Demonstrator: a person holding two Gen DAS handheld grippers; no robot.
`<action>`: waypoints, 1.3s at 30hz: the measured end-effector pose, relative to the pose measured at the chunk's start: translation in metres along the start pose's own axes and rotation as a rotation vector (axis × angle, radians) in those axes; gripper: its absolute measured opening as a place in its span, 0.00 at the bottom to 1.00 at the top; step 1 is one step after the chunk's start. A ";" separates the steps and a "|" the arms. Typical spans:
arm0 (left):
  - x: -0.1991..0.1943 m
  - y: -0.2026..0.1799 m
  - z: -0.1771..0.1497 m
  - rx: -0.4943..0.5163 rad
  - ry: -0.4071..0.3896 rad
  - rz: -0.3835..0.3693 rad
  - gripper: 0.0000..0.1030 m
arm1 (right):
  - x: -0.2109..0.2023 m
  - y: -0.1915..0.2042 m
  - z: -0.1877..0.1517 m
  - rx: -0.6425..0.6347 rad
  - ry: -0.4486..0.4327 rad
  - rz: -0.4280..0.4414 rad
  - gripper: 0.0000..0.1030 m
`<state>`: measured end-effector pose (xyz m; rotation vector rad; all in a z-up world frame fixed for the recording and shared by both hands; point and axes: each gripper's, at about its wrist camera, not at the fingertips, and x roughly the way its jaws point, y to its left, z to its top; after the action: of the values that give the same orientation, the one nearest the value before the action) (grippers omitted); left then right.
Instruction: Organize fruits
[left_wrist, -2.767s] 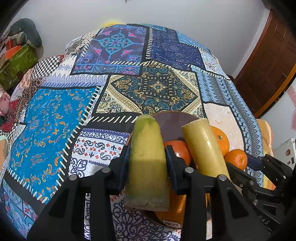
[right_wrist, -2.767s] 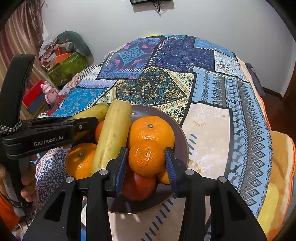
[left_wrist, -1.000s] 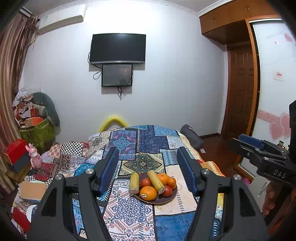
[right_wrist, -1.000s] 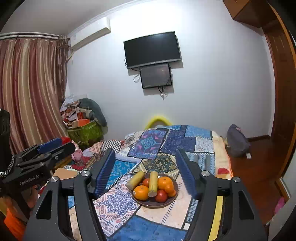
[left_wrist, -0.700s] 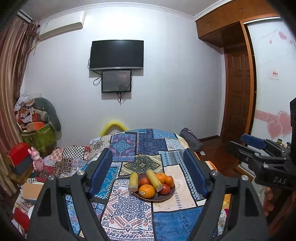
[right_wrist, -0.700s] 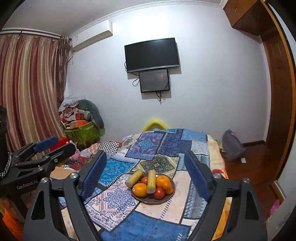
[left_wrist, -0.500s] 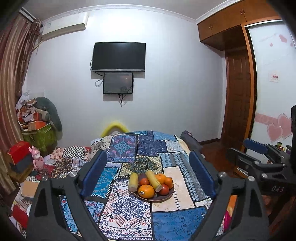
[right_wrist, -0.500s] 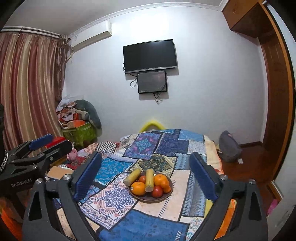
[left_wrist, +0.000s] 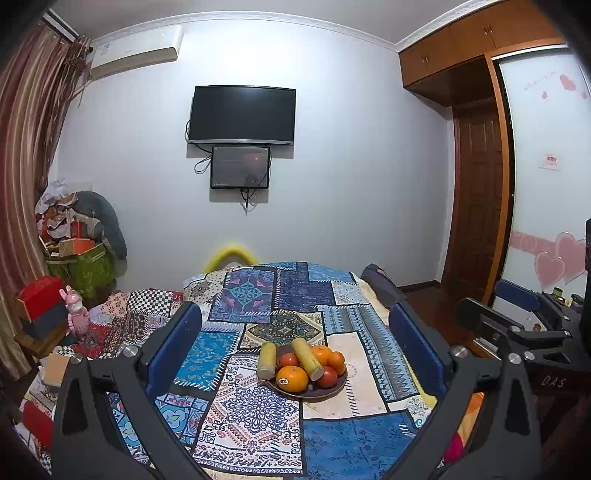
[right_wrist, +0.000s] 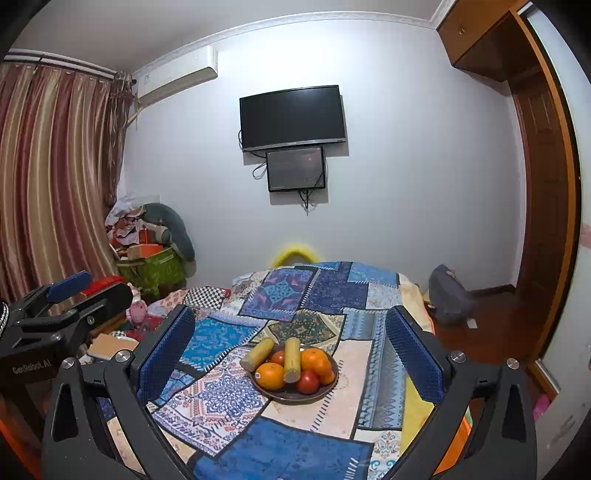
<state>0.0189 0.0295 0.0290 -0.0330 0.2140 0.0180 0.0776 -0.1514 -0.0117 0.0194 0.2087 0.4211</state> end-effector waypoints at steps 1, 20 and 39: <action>0.000 -0.001 0.000 0.002 -0.001 0.003 1.00 | 0.000 0.000 0.000 -0.001 -0.001 -0.001 1.00; -0.002 0.002 0.000 -0.008 -0.012 0.002 1.00 | -0.001 0.003 0.000 -0.006 -0.009 -0.013 1.00; 0.002 0.004 0.000 -0.010 -0.004 -0.011 1.00 | -0.002 0.003 -0.001 0.002 -0.014 -0.033 1.00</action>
<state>0.0204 0.0333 0.0284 -0.0441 0.2095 0.0080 0.0745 -0.1499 -0.0118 0.0208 0.1956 0.3875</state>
